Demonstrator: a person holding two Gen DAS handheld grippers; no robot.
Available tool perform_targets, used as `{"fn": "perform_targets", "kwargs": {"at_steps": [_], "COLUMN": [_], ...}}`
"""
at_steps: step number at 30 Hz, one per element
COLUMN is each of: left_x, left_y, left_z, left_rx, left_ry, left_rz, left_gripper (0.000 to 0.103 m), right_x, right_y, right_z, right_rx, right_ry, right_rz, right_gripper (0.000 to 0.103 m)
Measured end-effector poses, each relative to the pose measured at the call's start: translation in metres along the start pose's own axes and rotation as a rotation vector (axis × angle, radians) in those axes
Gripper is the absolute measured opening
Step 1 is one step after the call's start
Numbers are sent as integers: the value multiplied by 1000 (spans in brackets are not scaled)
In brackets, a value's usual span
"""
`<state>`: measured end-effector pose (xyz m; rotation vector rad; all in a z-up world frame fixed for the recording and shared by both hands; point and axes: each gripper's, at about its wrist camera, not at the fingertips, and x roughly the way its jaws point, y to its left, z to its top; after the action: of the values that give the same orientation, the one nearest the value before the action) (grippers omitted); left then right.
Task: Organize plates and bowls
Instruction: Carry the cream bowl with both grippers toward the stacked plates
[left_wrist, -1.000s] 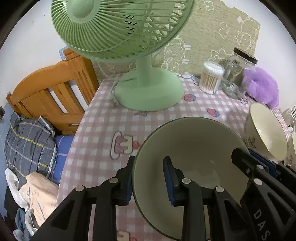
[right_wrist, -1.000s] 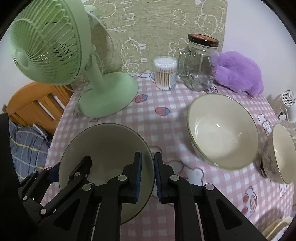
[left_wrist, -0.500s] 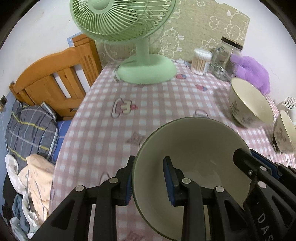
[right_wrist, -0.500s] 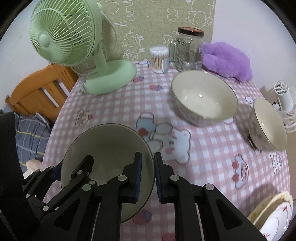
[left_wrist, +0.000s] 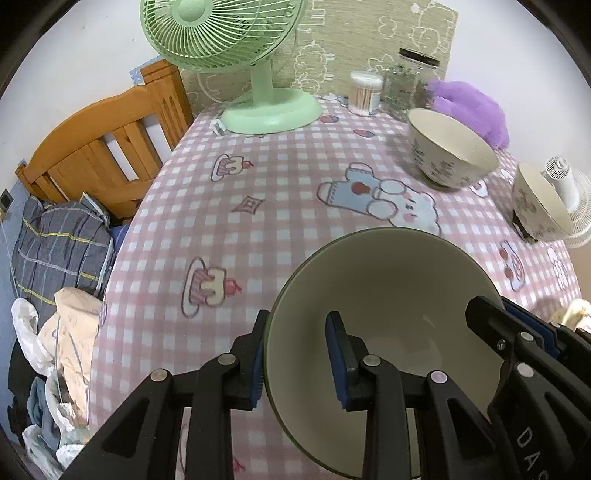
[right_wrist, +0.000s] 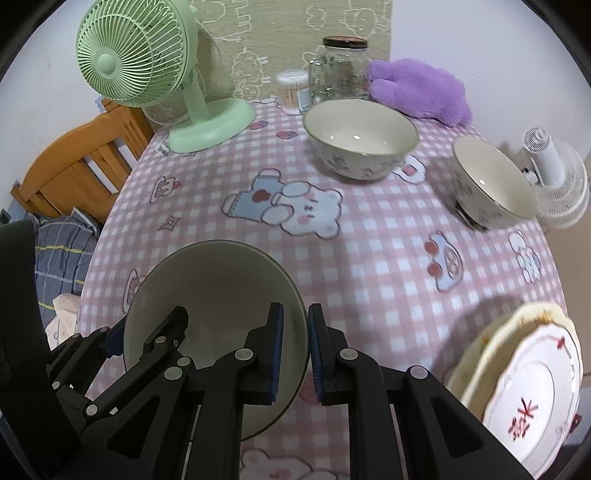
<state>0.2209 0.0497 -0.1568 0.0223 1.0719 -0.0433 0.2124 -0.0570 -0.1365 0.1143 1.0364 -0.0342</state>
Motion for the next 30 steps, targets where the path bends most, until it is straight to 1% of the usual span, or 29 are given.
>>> {"fn": "perform_targets", "kwargs": {"at_steps": [7,11,15,17,19,26,30], "left_x": [-16,-23,-30,-33,-35,-38,-41], "left_y": [-13,-19,-27,-29,-31,-29,-31], "left_z": [-26,-42,-56,-62,-64,-69,-73], "left_rx": [14,7,27,34,51,43,39], "left_ry": [17,47,51,42,41,66,63], "left_rz": [-28,-52,-63,-57,-49,-56,-54], "left_gripper": [28,28,28,28,28,28,28], "right_x": [-21,-30,-37,-38,-39,-44,-42], "right_y": [-11,-16,-26,-31,-32,-34,-35], "right_z": [-27,-40,-57,-65,-69,-75,-78], "right_rx": [-15,-16,-2,5,2,12,14], "right_ry": [9,17,33,42,41,58,65], "right_rz": [-31,-40,-43,-42,-42,-37,-43], "right_gripper": [17,17,17,17,17,17,17]}}
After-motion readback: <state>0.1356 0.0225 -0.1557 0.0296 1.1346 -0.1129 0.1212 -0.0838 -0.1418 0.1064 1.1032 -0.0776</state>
